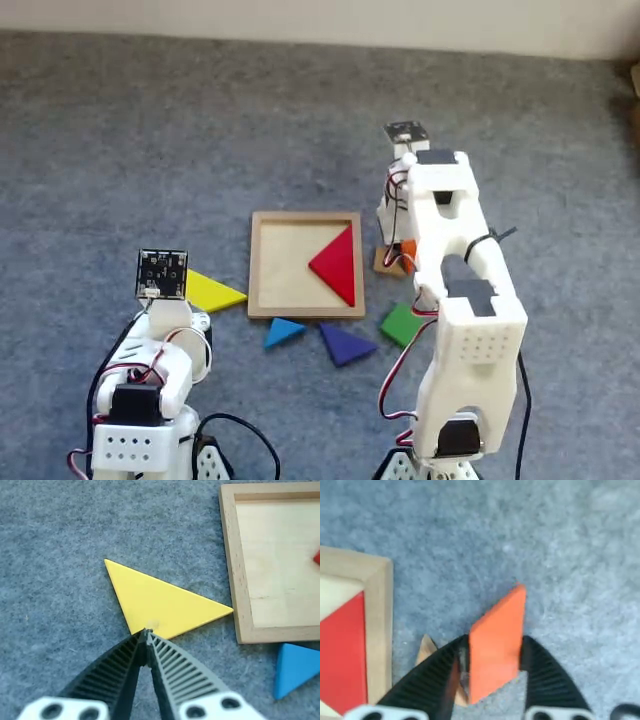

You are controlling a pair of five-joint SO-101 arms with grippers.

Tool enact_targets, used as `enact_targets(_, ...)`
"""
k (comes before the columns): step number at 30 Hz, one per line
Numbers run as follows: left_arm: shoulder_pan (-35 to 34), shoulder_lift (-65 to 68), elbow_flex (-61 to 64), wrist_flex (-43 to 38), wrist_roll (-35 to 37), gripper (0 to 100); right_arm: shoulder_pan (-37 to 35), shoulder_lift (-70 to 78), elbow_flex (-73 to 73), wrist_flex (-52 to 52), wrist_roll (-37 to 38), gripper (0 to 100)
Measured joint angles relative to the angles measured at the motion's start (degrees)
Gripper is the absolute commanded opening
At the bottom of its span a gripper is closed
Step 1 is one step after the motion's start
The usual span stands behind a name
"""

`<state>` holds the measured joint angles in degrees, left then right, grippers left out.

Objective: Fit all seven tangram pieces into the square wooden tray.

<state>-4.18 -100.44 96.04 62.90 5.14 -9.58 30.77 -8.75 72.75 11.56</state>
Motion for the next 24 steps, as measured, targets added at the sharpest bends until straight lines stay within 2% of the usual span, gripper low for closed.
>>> enact_targets(2,0.0,0.0,0.0,0.0,0.0,1,0.2,0.4,-1.1,1.4,0.0,0.5)
enact_targets(16,0.0,0.0,0.0,0.0,0.0,1,0.8,0.5,-18.6,20.1,0.1,0.5)
enact_targets(20,0.0,0.0,0.0,0.0,0.0,1,-1.7,0.5,-24.5,25.9,0.1,0.5)
enact_targets(24,0.0,0.0,0.0,0.0,0.0,1,-4.5,0.4,-26.9,27.1,0.1,0.5)
